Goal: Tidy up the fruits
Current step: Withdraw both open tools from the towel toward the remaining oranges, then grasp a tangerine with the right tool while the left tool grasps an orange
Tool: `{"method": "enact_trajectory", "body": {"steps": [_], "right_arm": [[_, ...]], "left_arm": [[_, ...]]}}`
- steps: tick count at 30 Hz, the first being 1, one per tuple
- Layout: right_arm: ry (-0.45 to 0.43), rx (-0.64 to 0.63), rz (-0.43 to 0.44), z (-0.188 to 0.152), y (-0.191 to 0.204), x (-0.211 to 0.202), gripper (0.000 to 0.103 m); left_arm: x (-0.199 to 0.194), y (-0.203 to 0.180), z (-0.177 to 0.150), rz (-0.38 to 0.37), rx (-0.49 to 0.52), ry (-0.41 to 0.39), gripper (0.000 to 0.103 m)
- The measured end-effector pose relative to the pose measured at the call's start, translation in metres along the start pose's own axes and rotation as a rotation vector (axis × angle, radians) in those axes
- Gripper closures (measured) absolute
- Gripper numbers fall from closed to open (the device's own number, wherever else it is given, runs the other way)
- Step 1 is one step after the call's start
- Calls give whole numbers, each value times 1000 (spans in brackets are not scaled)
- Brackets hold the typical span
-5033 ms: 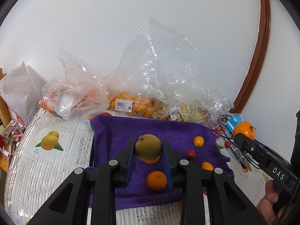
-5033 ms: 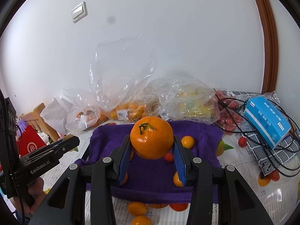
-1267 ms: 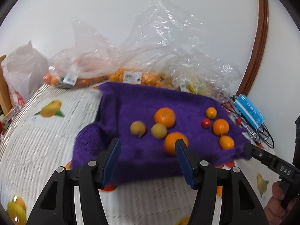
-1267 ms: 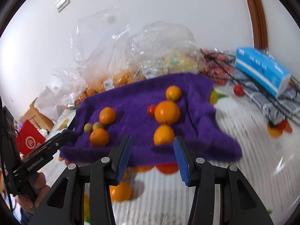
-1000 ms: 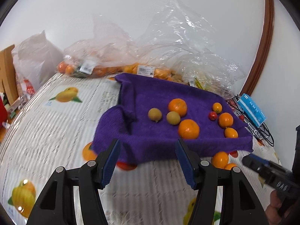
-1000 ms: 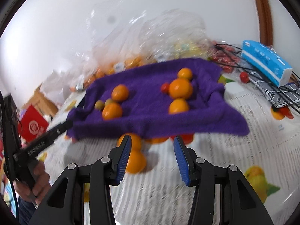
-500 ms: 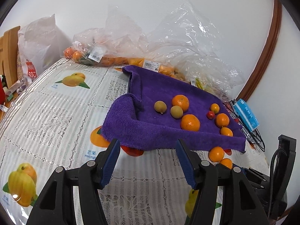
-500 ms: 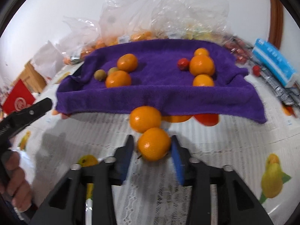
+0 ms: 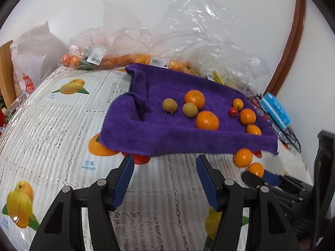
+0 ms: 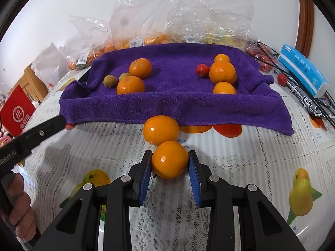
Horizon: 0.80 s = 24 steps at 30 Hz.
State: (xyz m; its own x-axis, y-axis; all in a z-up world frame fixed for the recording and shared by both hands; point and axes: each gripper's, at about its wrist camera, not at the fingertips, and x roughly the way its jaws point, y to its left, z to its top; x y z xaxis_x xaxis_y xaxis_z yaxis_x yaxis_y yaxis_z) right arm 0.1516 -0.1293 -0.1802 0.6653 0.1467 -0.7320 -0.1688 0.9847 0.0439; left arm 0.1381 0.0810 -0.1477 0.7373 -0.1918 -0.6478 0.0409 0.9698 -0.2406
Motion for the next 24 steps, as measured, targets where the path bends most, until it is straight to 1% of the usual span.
{"method": "enact_trajectory", "body": {"steps": [4, 7, 10, 12, 15, 20, 24], "right_arm": [[-3, 23, 20, -1, -4, -2, 69], [-3, 28, 25, -1, -5, -3, 69], [-1, 25, 17, -1, -4, -3, 69], [1, 13, 3, -1, -2, -3, 69], [-2, -1, -9, -2, 0, -3, 69], [-34, 17, 13, -4, -5, -10, 69], [-52, 40, 25, -7, -10, -17, 69]], "left_arm": [[2, -3, -1, 6, 18, 8, 44], [2, 1, 0, -4, -4, 9, 45], [4, 8, 1, -19, -47, 16, 46], [5, 10, 0, -27, -64, 22, 50], [6, 4, 0, -35, -28, 35, 51], [2, -7, -2, -67, 30, 24, 51], [2, -13, -3, -68, 62, 23, 49]]}}
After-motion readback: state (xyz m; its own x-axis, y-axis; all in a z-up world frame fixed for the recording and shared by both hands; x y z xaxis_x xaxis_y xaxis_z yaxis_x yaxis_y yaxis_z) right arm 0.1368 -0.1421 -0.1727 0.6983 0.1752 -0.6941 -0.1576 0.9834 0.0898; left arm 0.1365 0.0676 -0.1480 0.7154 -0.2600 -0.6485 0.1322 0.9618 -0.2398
